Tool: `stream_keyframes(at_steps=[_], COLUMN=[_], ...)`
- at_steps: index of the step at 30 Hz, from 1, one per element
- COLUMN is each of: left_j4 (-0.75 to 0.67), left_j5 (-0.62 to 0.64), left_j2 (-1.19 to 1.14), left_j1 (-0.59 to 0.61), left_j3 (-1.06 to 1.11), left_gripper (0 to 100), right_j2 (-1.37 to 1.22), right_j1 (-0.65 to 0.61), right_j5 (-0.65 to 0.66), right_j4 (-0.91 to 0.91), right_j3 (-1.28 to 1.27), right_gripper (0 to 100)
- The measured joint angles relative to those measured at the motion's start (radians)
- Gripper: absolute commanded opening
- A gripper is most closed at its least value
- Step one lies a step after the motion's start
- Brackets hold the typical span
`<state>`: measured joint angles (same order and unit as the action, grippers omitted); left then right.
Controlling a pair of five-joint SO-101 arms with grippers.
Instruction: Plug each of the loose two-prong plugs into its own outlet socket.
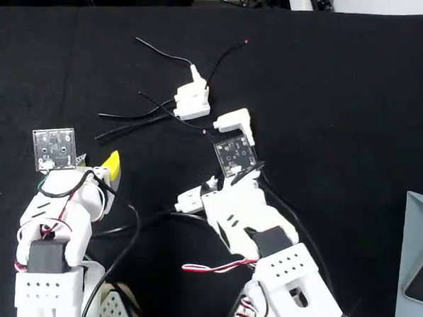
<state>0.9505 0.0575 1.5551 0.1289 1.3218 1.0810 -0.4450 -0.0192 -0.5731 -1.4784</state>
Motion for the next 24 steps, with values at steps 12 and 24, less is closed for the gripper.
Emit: stream_keyframes(at_steps=[12,24], left_j4=[0.000,0.000], left_j5=[0.000,0.000], left_j2=[0.000,0.000], left_j1=[0.000,0.000], left_j3=[0.000,0.000], left_gripper=[21,21], right_j2=[0.002,-0.127], right_j1=[-0.018,-0.020], right_j5=[0.000,-0.002], right_j4=[0.101,0.166], right_j3=[-0.063,-0.063], right_gripper=[1.1,1.1])
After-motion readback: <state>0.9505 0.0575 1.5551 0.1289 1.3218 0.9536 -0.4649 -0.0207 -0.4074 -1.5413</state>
